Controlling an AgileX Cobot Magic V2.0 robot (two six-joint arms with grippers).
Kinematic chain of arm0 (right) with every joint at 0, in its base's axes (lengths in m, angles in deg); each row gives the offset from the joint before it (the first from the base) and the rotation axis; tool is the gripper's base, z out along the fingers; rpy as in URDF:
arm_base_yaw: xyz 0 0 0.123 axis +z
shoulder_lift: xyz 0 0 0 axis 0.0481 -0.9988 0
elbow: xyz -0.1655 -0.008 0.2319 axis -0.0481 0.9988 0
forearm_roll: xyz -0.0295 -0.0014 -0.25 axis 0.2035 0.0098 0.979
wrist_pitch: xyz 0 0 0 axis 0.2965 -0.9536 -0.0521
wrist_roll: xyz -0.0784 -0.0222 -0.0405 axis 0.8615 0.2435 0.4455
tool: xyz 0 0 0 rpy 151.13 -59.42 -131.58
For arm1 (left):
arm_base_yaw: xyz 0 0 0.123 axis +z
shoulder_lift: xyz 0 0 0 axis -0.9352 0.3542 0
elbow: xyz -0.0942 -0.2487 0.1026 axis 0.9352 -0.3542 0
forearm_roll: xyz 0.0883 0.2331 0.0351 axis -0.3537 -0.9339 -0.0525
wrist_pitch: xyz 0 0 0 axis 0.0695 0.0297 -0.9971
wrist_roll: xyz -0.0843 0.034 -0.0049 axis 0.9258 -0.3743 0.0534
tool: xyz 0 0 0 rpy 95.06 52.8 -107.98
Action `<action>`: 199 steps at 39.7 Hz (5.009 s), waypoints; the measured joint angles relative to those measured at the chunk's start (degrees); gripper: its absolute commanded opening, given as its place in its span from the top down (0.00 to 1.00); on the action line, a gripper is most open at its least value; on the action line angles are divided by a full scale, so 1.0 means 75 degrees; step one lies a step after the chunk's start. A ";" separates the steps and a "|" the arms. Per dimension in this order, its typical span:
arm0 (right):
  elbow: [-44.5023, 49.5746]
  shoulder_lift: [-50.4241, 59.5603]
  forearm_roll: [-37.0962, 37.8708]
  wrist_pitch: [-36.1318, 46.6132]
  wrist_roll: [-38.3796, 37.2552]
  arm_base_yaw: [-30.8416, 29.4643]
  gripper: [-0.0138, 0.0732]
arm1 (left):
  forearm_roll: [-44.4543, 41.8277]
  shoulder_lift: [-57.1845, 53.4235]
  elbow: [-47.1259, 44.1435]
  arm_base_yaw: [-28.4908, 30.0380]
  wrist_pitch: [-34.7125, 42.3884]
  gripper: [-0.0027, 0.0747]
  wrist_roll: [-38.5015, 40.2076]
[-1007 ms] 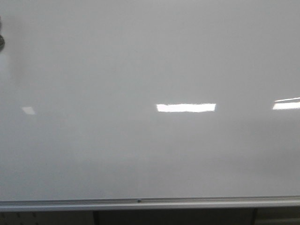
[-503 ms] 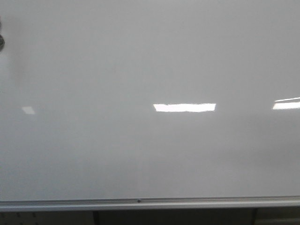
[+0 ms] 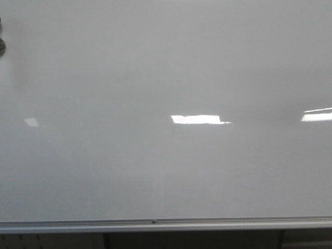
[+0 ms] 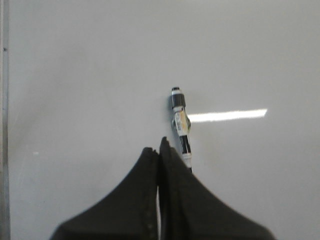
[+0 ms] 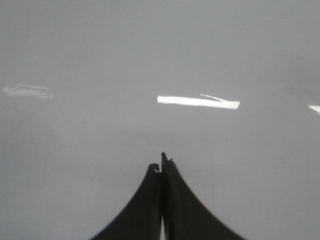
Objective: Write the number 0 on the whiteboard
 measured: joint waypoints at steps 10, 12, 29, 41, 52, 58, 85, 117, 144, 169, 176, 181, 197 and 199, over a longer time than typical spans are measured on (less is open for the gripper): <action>-0.0136 -0.0414 0.0000 -0.0105 0.0000 0.0000 0.73 | -0.0023 0.0714 0.0162 0.0000 -0.0053 0.87 0.0000; -0.0136 -0.0414 0.0000 -0.0116 0.0000 0.0000 0.64 | -0.0023 0.0714 0.0162 0.0000 -0.0053 0.73 0.0000; -0.0136 -0.0414 0.0000 -0.0134 0.0000 0.0000 0.27 | -0.0023 0.0714 0.0162 0.0000 -0.0053 0.07 0.0000; -0.0136 -0.0414 0.0000 -0.0134 0.0000 0.0000 0.27 | 0.0353 0.1340 0.0283 -0.0033 -0.0038 0.07 0.0000; -0.0136 -0.0414 0.0000 -0.0134 0.0000 0.0000 0.27 | 0.0471 0.4142 0.1448 -0.0488 0.0009 0.07 0.0000; -0.0136 -0.0414 0.0000 -0.0134 0.0000 0.0000 0.27 | 0.0749 0.5557 0.2077 -0.0523 0.0059 0.07 0.0000; -0.0136 -0.0414 0.0000 -0.0134 0.0000 0.0000 0.27 | 0.0905 0.9884 0.4651 -0.0523 0.0205 0.08 0.0000; -0.0136 -0.0414 0.0000 -0.0134 0.0000 0.0000 0.27 | 0.0967 0.9973 0.4726 -0.0523 0.0147 0.99 0.0000; -0.1132 -0.2319 -0.1339 -0.1842 0.0335 0.0000 0.27 | 0.5177 0.8876 0.5173 -0.2890 -0.6224 0.99 -0.6186; -0.3855 -0.7229 -0.7457 -0.5907 0.5642 0.0386 0.18 | 0.5961 0.8858 0.5192 -0.3420 -0.7176 0.99 -0.7241; -0.4729 -0.8614 -0.7601 -0.5907 0.5762 0.1462 0.18 | 0.5961 0.8858 0.5192 -0.3420 -0.7176 0.99 -0.7239; -0.5130 -0.9231 -0.7635 -0.5921 0.5779 0.2176 0.18 | 0.5961 0.8858 0.5192 -0.3420 -0.7176 0.99 -0.7242; -0.5279 -0.9881 -0.7664 -0.5782 0.5804 0.2974 0.55 | 0.5961 0.8858 0.5192 -0.3420 -0.7176 0.99 -0.7256; -0.5279 -0.9881 -0.7664 -0.5782 0.5804 0.2974 0.65 | 0.5961 0.8858 0.5192 -0.3420 -0.7176 0.99 -0.7256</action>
